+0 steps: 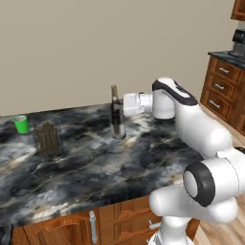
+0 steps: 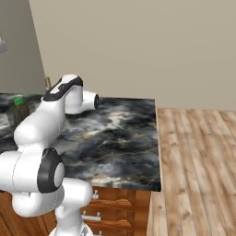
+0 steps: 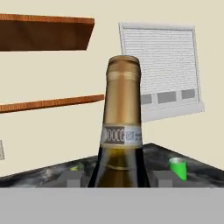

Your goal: Open the cabinet directly in front. Then move the wine and the mug to the dining counter with the jar on it.

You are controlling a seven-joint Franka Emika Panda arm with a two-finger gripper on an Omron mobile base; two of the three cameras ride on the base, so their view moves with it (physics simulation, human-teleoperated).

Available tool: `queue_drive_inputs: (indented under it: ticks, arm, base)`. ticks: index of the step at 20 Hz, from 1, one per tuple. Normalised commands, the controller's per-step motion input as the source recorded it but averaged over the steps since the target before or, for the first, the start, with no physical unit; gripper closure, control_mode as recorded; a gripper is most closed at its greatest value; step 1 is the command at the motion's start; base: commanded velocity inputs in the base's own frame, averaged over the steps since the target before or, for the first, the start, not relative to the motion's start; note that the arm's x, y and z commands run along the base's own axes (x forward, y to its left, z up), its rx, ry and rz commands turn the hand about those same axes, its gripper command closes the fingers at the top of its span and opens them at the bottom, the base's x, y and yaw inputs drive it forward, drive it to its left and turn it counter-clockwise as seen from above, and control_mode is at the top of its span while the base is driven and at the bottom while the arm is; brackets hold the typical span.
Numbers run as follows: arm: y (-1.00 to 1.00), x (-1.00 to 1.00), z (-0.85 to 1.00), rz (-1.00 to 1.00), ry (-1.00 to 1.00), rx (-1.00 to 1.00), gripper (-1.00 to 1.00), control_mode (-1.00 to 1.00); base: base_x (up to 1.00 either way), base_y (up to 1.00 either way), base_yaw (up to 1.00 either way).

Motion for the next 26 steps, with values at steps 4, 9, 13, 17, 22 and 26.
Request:
queue_drive_inputs:
  ticks: [4, 9, 13, 17, 22, 26]
  arm:
    - [0.0, -0.16, -0.02, -0.03, -0.02, 0.22, 1.0, -1.0]
    - [0.47, 0.25, -0.06, -0.02, 0.0, 0.0, 1.0, -1.0]
    - [0.92, 0.53, -0.18, -0.12, 0.0, -0.02, 1.0, -1.0]
    - [0.92, 0.64, -0.23, -0.12, 0.02, -0.03, 1.0, -1.0]
    - [0.41, 0.37, -0.14, -0.04, 0.03, -0.01, 1.0, -1.0]
    - [0.0, 0.02, -0.19, 0.0, 0.0, -0.02, 1.0, -1.0]
  base:
    - [0.0, 0.0, 0.0]
    - [0.0, 0.0, 0.0]
    - [0.0, 0.0, 0.0]
    - [0.0, 0.0, 0.0]
    - [0.0, 0.0, 0.0]
    - [0.0, 0.0, 0.0]
